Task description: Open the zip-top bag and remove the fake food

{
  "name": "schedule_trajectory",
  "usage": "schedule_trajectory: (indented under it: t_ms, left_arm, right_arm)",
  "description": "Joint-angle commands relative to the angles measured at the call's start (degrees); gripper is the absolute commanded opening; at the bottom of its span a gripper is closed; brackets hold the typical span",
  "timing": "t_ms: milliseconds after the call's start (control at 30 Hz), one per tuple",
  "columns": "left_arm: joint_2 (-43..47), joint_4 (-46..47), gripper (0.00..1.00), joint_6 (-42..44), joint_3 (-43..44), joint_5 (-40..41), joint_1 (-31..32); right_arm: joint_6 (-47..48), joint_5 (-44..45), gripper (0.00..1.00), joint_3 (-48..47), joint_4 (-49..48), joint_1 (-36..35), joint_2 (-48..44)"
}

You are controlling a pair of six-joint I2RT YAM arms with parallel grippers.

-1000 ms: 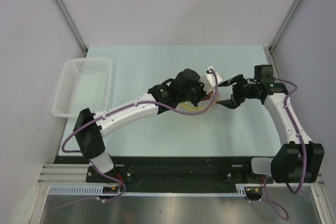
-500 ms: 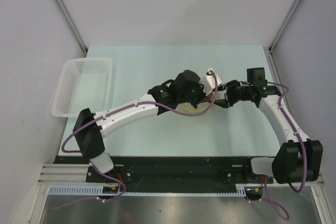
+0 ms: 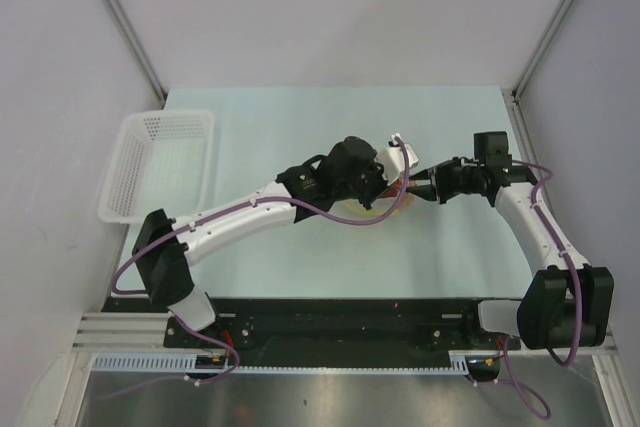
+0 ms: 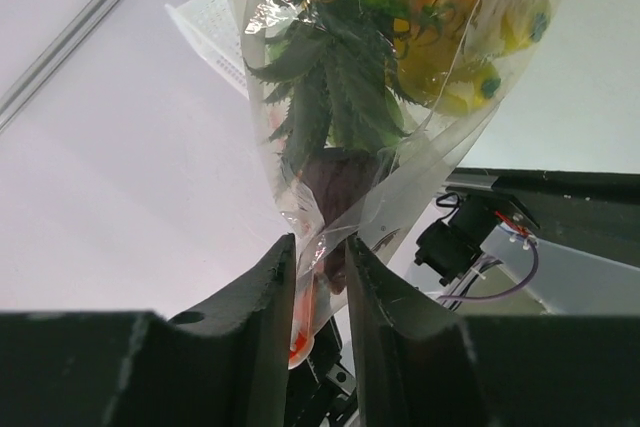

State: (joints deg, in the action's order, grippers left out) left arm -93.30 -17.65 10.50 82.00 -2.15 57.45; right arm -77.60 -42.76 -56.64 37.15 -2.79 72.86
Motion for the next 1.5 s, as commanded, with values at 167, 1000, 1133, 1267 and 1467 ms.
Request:
schedule_trajectory:
  t_ms: [167,1000,1133,1267,1467]
  left_arm:
    - [3.0,3.0,0.0,-0.7,0.1,-1.0,-0.4]
    - [-1.4,2.5,0.32,-2.7,4.2,-7.9,-0.4]
    - [-4.7,-0.6,0.22,-2.3,8.3,-6.3,-0.7]
    - [-5.7,-1.8,0.0,-2.0,9.9,-5.6,-0.8]
    - [-2.0,-0.7,0.0,-1.1,9.6,-3.9,-1.9]
  right_arm:
    - [-2.0,-1.3,0.28,0.7,-2.5,-1.4,-1.9]
    - [-5.8,0.8,0.0,-5.5,1.3,-2.6,-4.1]
    - [-6.2,0.9,0.0,-5.5,1.0,-2.7,-4.6]
    - [-6.0,1.0,0.0,-5.7,0.7,-2.6,-4.4]
    - [7.6,4.2,0.36,-12.6,10.4,0.1,-1.7]
